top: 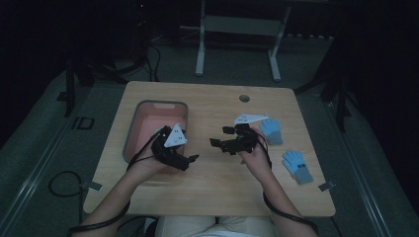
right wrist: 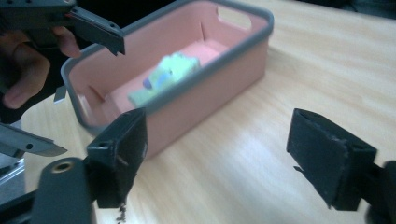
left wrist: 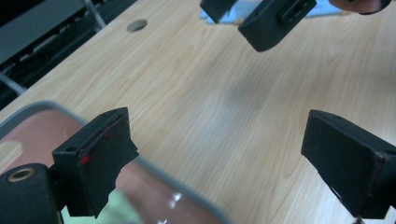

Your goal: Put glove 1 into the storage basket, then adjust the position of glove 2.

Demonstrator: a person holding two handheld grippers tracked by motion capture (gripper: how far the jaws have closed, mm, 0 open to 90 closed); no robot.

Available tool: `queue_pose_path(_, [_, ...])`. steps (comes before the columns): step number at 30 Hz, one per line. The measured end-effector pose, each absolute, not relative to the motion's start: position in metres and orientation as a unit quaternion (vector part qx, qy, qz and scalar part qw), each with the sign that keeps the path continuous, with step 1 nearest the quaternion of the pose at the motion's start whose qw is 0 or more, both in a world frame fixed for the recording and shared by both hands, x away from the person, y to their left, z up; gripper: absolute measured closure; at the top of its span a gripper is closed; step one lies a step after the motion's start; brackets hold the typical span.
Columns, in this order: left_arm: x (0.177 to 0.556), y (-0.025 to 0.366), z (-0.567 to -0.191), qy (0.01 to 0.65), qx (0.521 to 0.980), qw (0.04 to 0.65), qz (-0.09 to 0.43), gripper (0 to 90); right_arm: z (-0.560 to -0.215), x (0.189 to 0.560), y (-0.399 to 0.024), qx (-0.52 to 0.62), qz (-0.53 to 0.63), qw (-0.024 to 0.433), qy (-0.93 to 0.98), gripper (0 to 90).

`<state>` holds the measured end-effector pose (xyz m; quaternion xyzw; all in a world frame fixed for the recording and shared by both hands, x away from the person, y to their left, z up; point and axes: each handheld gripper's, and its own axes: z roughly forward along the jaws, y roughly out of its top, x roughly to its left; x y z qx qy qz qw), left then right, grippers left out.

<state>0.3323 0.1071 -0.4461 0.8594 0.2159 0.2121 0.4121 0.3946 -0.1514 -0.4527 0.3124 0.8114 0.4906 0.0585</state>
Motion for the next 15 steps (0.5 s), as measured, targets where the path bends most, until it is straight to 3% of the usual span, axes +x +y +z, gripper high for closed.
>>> queue_pose_path(1, [0.331, 0.104, -0.447, 0.218, 0.858, 0.415, 0.210, 8.5, -0.453, 0.393, -0.155, 0.316, 0.490, 0.059, 0.811, 10.8])
queue_pose_path(9, [0.316, 0.079, -0.450, 0.216, 0.862, 0.426, 0.172, 3.1, -0.455, 0.380, -0.188, 0.318, 0.498, 0.099, 0.801, 13.8])
queue_pose_path(12, [0.313, 0.073, -0.451, 0.211, 0.862, 0.432, 0.159, 2.0, -0.455, 0.379, -0.200, 0.315, 0.499, 0.114, 0.799, 17.4])
queue_pose_path(15, [0.308, 0.063, -0.455, 0.212, 0.853, 0.451, 0.151, 1.6, -0.458, 0.379, -0.223, 0.322, 0.485, 0.132, 0.802, 34.9])
